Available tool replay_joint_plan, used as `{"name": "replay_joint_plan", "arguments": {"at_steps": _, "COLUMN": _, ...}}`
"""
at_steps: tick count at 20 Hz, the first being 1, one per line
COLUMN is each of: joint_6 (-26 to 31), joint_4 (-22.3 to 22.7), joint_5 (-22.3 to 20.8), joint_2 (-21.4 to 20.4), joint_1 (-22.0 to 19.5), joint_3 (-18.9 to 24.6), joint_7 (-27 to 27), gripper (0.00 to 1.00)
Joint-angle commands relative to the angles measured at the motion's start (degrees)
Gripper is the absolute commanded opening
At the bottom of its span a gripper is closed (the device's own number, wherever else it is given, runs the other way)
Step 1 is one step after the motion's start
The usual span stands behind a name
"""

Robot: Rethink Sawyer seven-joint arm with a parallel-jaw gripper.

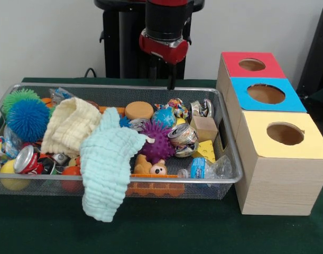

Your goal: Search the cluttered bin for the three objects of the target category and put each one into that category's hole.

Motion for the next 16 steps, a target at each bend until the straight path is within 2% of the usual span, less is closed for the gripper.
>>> {"name": "replay_joint_plan", "arguments": {"at_steps": 1, "joint_6": 5.49, "joint_4": -11.67, "joint_5": -4.14, "joint_2": 4.35, "joint_1": -2.97, "joint_3": 6.41, "joint_7": -7.80, "gripper": 1.00}}
{"name": "replay_joint_plan", "arguments": {"at_steps": 10, "joint_6": 6.55, "joint_4": -13.33, "joint_5": -5.25, "joint_2": 5.50, "joint_1": -4.52, "joint_3": 8.56, "joint_7": -7.02, "gripper": 1.00}}
{"name": "replay_joint_plan", "arguments": {"at_steps": 16, "joint_6": 0.75, "joint_4": -13.03, "joint_5": -7.12, "joint_2": 9.01, "joint_1": -4.42, "joint_3": 8.05, "joint_7": -3.93, "gripper": 1.00}}
